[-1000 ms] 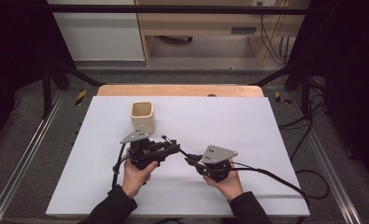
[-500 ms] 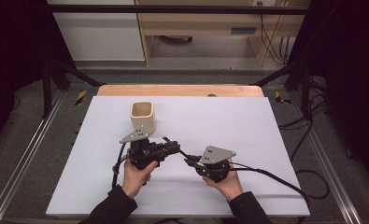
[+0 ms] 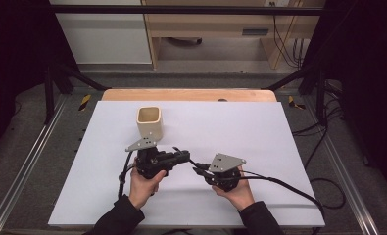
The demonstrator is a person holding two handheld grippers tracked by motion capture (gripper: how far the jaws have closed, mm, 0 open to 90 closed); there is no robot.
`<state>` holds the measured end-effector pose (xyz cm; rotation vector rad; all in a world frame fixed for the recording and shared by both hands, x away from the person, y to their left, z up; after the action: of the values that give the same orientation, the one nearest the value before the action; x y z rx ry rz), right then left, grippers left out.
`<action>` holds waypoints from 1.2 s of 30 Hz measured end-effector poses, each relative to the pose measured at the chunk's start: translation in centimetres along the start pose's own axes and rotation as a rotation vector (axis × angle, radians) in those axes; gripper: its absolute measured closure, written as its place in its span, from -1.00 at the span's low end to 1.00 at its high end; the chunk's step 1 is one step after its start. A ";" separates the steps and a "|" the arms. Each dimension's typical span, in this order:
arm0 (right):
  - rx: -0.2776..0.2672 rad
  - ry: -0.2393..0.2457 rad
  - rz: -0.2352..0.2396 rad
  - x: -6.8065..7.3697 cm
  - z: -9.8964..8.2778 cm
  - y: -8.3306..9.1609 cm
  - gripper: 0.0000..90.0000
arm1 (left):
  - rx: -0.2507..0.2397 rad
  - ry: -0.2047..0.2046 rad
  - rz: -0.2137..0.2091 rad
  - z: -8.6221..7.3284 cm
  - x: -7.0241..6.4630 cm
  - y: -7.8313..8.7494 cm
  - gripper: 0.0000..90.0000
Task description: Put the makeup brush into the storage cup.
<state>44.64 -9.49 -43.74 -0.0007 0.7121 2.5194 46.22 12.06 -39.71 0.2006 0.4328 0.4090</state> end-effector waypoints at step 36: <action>-0.017 -0.180 -0.090 -1.8 0.2 1.9 -0.21 | 0.013 -0.062 0.122 1.1 0.7 2.4 0.85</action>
<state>45.33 -11.65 -42.45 0.1824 0.6044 2.4025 46.43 14.43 -38.35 0.2521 0.3635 0.5180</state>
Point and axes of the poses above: each handheld gripper's, and its own axes: y roughly backward along the jaws, z roughly out of its top, x roughly to its left, the point moved 2 cm from there along -y, roughly forward along the jaws, and after that the axes turned 2 degrees about x, right-handed, at the moved point
